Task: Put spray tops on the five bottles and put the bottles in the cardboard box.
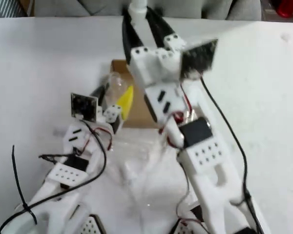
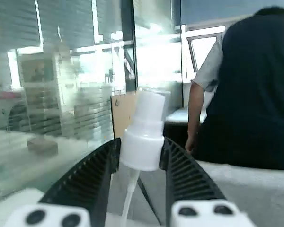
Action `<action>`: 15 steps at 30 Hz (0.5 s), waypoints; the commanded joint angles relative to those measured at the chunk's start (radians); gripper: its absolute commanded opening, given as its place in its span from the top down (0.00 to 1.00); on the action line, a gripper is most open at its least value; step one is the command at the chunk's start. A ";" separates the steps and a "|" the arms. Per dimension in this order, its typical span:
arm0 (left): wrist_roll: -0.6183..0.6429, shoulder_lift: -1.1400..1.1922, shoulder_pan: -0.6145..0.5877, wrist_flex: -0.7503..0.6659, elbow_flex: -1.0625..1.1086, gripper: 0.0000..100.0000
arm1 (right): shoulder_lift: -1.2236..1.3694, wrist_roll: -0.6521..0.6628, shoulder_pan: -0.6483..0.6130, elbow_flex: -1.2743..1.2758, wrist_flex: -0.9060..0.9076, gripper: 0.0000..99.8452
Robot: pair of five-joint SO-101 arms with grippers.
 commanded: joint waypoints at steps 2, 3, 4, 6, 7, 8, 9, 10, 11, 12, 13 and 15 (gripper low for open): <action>0.008 -0.041 -0.001 -0.031 -0.009 0.98 | -0.074 -0.005 -0.038 -0.032 -0.021 0.93; 0.008 -0.041 -0.002 -0.031 -0.009 0.98 | -0.062 -0.005 -0.044 -0.041 -0.021 0.93; 0.008 -0.041 -0.004 -0.031 -0.008 0.98 | -0.044 -0.005 -0.050 -0.052 -0.021 0.93; 0.008 -0.041 -0.001 -0.031 -0.008 0.98 | -0.001 -0.008 -0.051 -0.075 -0.021 0.93; 0.008 -0.041 0.001 -0.031 -0.008 0.98 | 0.024 -0.009 -0.051 -0.087 -0.021 0.93; 0.008 -0.041 0.001 -0.031 -0.008 0.98 | 0.048 -0.009 -0.051 -0.100 -0.021 0.93; 0.008 -0.041 0.001 -0.031 -0.008 0.98 | 0.071 -0.009 -0.051 -0.110 -0.021 0.93; 0.008 -0.041 0.001 -0.031 -0.008 0.98 | 0.087 -0.009 -0.051 -0.117 -0.021 0.93; 0.008 -0.041 0.001 -0.031 -0.006 0.98 | 0.105 -0.009 -0.051 -0.123 -0.021 0.93; 0.008 -0.041 -0.001 -0.031 -0.006 0.98 | 0.113 -0.009 -0.051 -0.124 -0.021 0.93; 0.008 -0.041 -0.002 -0.031 -0.006 0.98 | 0.116 -0.011 -0.051 -0.124 -0.021 0.93; 0.008 -0.039 -0.001 -0.031 -0.006 0.98 | 0.122 -0.011 -0.067 -0.124 -0.021 0.93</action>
